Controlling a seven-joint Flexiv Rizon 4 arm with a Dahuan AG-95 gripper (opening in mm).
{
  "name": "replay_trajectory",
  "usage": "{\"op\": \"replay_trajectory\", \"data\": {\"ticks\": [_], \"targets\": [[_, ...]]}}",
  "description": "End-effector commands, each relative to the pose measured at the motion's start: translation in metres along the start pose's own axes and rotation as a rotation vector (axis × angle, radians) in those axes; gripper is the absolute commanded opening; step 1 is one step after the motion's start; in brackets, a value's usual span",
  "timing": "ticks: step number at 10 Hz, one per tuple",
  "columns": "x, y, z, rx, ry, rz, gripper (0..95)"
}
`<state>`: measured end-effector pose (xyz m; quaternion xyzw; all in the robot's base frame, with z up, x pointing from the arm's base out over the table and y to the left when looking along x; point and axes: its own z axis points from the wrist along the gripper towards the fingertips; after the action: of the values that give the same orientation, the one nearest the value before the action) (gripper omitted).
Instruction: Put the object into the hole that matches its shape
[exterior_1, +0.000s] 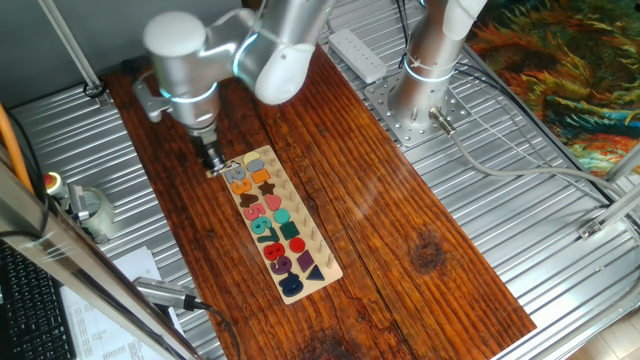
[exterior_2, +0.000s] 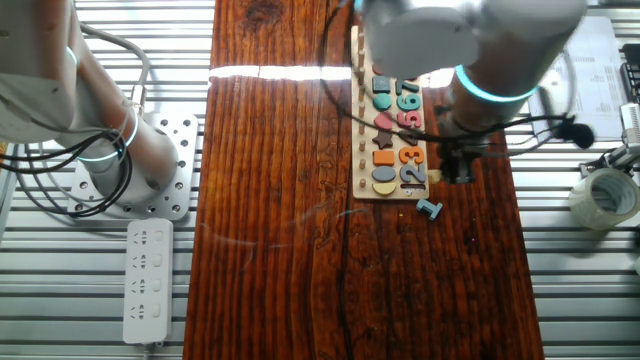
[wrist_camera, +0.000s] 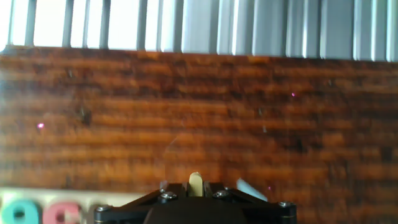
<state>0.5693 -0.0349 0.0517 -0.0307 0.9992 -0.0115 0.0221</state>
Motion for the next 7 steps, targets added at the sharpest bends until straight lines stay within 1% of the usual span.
{"op": "replay_trajectory", "data": {"ticks": [1, 2, 3, 4, 5, 7], "targets": [[0.010, -0.002, 0.001, -0.005, -0.001, 0.022, 0.0], [0.017, -0.005, 0.005, -0.008, -0.006, 0.030, 0.0], [0.022, -0.006, 0.007, -0.012, -0.013, 0.032, 0.0], [0.026, -0.007, 0.009, -0.017, -0.014, 0.036, 0.0], [0.027, -0.008, 0.010, -0.029, -0.018, 0.042, 0.0], [0.027, -0.008, 0.012, -0.033, -0.021, 0.044, 0.0]]}}
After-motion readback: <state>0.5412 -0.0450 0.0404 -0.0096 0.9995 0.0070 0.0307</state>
